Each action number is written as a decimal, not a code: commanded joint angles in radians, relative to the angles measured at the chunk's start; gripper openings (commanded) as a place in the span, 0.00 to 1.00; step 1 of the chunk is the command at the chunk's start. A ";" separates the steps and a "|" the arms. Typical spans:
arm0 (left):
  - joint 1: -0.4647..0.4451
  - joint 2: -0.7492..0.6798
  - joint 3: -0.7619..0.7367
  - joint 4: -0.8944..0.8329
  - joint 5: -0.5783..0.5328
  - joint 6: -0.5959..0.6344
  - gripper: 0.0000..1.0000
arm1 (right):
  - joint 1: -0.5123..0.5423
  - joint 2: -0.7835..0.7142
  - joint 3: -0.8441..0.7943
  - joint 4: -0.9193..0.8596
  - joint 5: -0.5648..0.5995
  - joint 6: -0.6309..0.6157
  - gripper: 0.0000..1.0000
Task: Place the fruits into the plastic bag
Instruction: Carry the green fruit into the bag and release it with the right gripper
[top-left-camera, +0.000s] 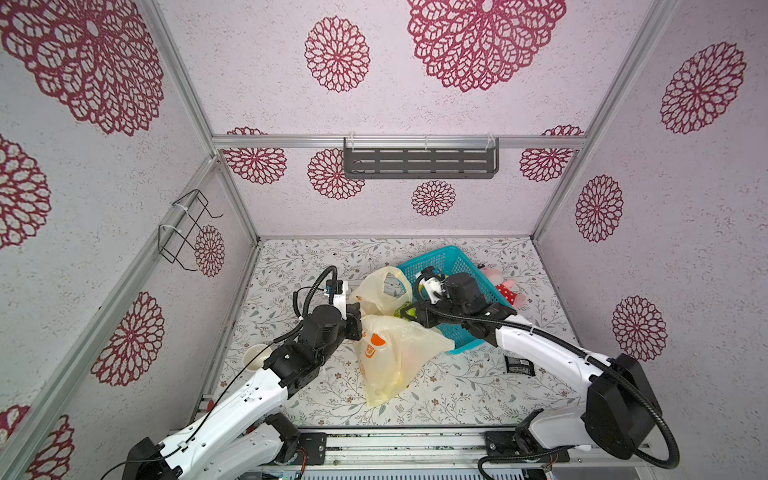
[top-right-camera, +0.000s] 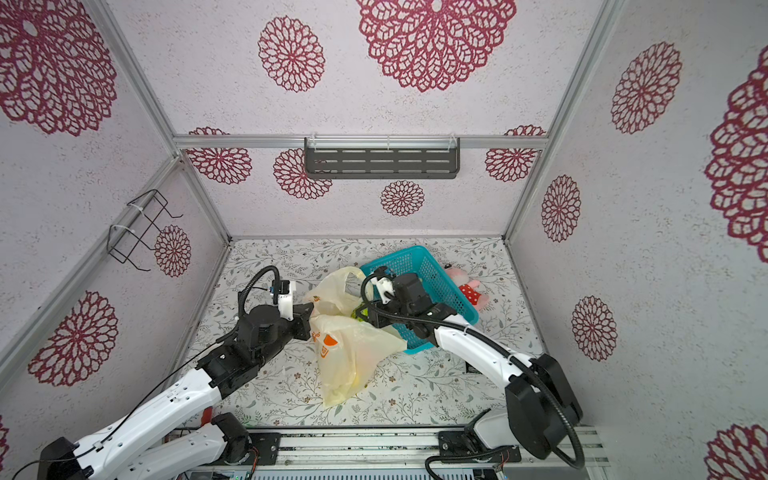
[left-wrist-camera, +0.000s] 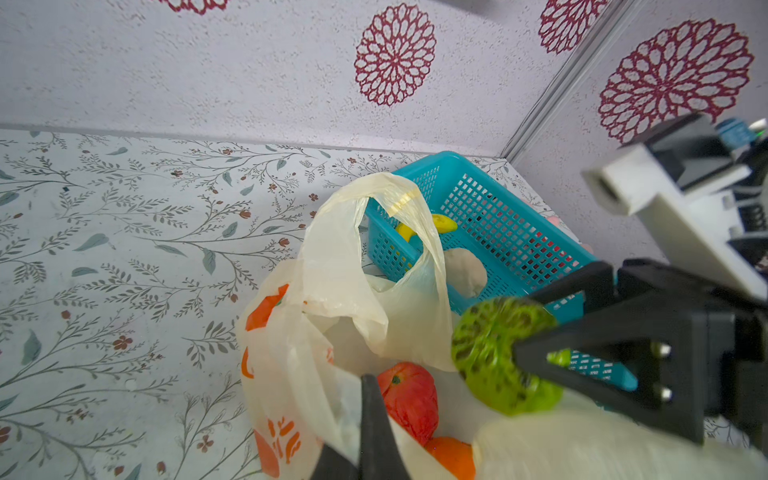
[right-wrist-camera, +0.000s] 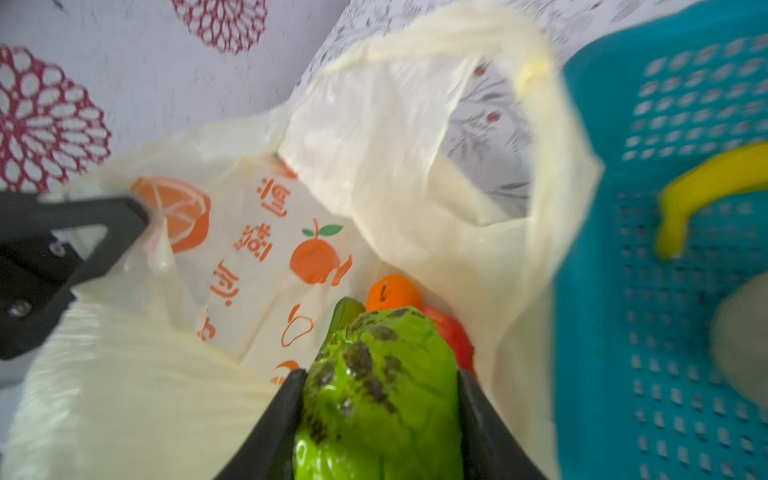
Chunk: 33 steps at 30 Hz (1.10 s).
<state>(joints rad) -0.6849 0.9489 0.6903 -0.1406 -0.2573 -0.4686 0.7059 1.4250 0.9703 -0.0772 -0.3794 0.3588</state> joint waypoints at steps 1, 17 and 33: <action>-0.014 0.012 0.044 -0.008 -0.023 0.001 0.00 | 0.087 0.069 0.027 -0.003 -0.035 -0.073 0.44; -0.047 0.008 0.058 -0.033 -0.074 -0.002 0.00 | 0.162 0.309 0.194 -0.210 0.071 -0.163 0.48; -0.051 -0.035 0.025 -0.030 -0.096 -0.010 0.00 | 0.052 0.032 0.077 0.009 0.116 -0.039 0.76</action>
<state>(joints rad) -0.7250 0.9276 0.7193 -0.1738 -0.3328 -0.4759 0.7738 1.5429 1.0454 -0.1505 -0.2829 0.2893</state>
